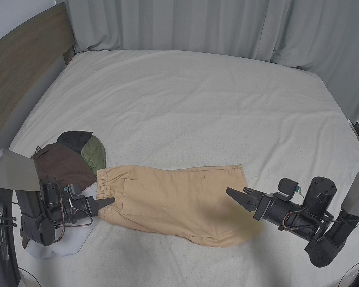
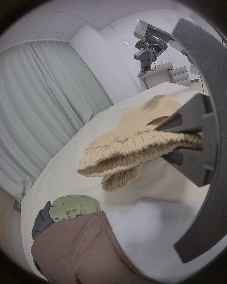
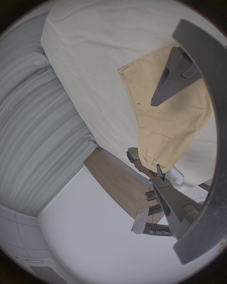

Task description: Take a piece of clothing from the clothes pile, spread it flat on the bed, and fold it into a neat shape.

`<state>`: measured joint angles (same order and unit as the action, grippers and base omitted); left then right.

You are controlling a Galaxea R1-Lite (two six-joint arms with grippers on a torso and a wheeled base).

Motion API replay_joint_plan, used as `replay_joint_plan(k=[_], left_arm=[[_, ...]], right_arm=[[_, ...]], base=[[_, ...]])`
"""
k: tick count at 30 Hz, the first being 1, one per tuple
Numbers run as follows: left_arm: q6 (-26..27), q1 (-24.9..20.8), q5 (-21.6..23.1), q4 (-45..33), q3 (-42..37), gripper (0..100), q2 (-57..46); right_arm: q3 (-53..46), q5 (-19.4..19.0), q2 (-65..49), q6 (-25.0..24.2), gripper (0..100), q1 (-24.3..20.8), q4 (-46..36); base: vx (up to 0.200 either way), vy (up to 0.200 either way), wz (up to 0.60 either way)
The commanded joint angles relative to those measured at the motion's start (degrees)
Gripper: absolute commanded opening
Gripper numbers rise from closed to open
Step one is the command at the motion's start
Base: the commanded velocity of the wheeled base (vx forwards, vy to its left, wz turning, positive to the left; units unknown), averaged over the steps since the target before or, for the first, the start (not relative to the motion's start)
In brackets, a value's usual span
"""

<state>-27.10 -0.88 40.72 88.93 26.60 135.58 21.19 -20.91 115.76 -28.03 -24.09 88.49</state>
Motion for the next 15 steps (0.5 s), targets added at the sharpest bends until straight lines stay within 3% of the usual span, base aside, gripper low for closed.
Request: replay_joint_plan(k=[1,10,15], left_arm=[[-0.06,0.44,0.59,0.01,0.03,0,-0.50],[-0.41,4.39,5.69,-0.07,-0.14,0,-2.17],[-0.32,4.74,6.39,-0.07,-0.06,0,-2.17]], right_arm=[[-0.01,-0.01,-0.01,-0.01,100,-0.17,0.01],[-0.01,-0.01,-0.01,0.08,100,-0.34,0.01],[-0.09,-0.01,-0.10,0.08,100,-0.43,0.01]], base=[[0.000,0.000,0.00],[0.000,0.000,0.00],[0.000,0.000,0.00]])
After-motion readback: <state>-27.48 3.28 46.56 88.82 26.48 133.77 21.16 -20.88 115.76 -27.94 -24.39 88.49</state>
